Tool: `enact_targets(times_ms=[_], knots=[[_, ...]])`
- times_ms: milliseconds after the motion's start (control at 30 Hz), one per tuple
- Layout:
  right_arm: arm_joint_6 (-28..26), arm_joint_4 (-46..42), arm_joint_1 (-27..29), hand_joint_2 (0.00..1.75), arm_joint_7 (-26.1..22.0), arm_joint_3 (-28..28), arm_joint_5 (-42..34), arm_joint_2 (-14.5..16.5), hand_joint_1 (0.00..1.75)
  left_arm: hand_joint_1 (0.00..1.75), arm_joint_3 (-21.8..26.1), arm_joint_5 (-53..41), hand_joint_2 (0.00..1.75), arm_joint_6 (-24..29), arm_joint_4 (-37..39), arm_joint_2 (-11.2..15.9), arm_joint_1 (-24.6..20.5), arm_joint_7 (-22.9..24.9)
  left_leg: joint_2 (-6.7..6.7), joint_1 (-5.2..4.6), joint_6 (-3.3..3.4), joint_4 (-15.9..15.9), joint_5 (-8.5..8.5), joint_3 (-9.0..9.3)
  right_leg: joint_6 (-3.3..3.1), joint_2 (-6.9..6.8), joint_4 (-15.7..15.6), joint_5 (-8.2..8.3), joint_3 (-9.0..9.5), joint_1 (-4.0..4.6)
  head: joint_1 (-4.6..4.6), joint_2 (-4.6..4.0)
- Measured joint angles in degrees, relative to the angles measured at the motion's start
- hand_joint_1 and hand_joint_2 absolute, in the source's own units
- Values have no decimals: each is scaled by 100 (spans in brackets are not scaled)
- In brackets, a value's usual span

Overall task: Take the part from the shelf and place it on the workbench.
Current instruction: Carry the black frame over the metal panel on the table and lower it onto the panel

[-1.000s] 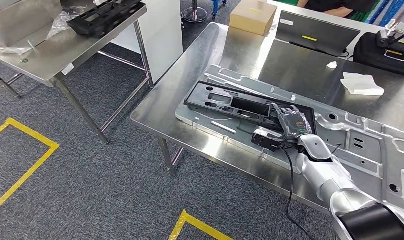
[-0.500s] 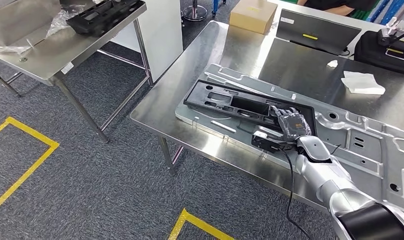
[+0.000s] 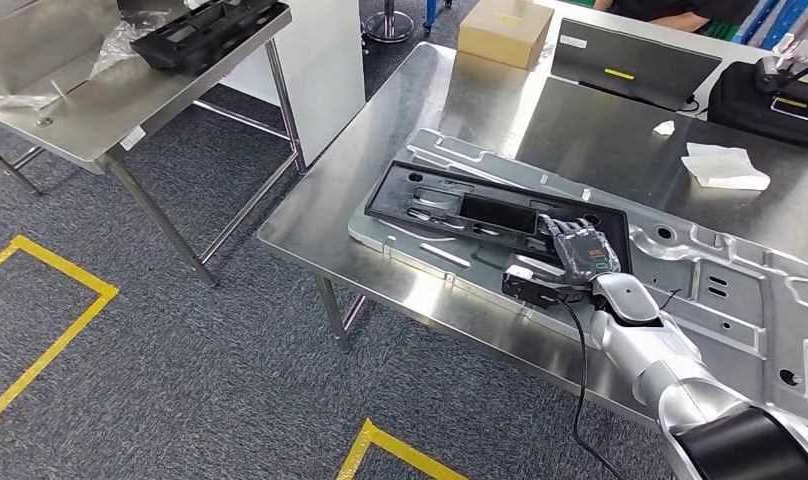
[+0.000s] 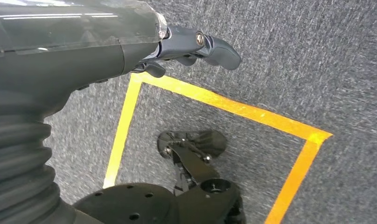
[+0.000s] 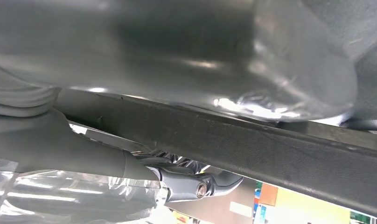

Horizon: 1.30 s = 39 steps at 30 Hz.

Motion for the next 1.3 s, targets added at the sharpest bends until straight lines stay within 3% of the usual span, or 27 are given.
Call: enact_targets(times_ms=[567,733,833,900,967,1000,1033,1067,1100,1167,1200,1300], knots=[[-53,-1,90,0,43,29,-19,-80,0,0,112,62,0,-150,1,-5,-13,-20,-1,-28,11,20,-12,-2,1,-3,-3,-1,5,-26,0,-1],[-6,0,88,0,99,33,-19,-81,0,0,150,84,0,-164,1,-20,-30,-20,-1,-52,52,58,-23,-13,49,-2,-12,11,13,-56,0,0],[-7,1,87,0,111,34,-19,-99,0,0,165,86,0,-165,1,-50,-48,-20,15,-28,126,-35,65,28,106,-4,20,-28,7,-67,1,-1],[-6,3,88,0,113,34,-19,-126,0,0,174,86,0,-167,1,-76,-65,-20,33,2,172,-112,121,57,113,-13,469,-329,-190,-66,2,-1],[1,14,103,0,113,34,-19,-146,0,0,185,86,0,-170,1,-96,-74,-20,39,-4,183,-110,129,54,118,-16,1270,-684,-551,-60,1,-1],[5,20,114,0,112,35,-19,-150,0,0,188,86,0,-172,1,-102,-75,-20,39,-5,180,-101,125,53,124,-17,1548,-744,-679,-62,2,-1],[11,25,121,0,111,36,-18,-152,0,0,191,86,0,-175,1,-109,-76,-19,38,-2,171,-88,118,52,131,-19,1620,-688,-712,-68,2,-1],[16,26,118,0,110,38,-15,-152,0,0,193,86,0,-181,1,-119,-78,-19,35,6,156,-67,106,52,137,-25,1447,-525,-624,-78,2,-1],[21,26,107,0,109,39,-11,-151,0,0,194,86,0,-189,1,-129,-81,-18,29,16,130,-38,87,51,142,-33,1084,-315,-438,-92,2,-1],[29,26,75,0,107,47,-3,-150,0,0,197,88,0,-205,1,-145,-91,-18,10,18,58,27,42,24,122,-36,397,-77,-70,-85,1,0],[30,26,63,0,105,53,0,-150,0,0,198,88,0,-211,1,-147,-95,-18,2,14,17,55,29,9,92,-31,221,-59,16,-70,-1,0],[26,26,35,0,98,75,5,-148,0,0,203,89,0,-224,1,-149,-99,-16,-7,19,-95,90,22,-18,-40,-20,171,-77,-2,-34,-2,1]])
